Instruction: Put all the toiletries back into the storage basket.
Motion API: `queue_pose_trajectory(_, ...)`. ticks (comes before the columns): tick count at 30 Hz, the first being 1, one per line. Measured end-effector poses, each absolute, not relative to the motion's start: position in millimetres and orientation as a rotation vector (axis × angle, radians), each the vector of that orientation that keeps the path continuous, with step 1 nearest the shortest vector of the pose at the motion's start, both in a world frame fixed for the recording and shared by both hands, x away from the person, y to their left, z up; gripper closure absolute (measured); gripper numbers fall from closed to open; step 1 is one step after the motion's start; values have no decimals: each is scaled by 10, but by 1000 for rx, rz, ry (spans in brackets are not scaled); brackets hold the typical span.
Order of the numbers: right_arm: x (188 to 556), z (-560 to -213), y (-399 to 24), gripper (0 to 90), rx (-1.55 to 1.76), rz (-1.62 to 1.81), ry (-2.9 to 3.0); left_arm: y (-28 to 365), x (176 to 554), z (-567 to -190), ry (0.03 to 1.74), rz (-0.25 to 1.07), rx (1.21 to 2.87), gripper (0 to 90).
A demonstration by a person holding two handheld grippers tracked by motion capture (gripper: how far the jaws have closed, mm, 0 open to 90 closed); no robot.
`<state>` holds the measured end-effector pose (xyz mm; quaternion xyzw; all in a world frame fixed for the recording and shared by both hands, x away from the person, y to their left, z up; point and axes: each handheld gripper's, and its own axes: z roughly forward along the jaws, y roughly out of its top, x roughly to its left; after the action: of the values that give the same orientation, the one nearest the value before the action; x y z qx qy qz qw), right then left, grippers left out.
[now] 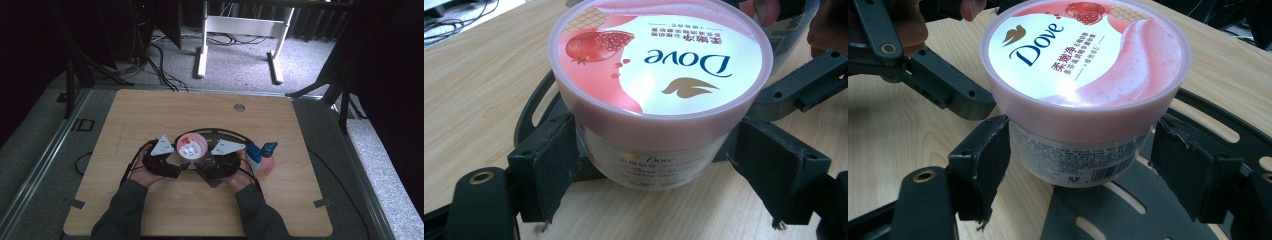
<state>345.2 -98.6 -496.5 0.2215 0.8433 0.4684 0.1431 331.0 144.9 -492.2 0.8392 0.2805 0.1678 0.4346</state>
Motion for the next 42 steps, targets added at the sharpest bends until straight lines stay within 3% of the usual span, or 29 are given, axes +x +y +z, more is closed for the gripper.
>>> queue_pose_trajectory(42, 3704, -5001, -892, 237, 677, 1265, 2407, 1438, 3611, -5019, 740, 429, 2075, 193)
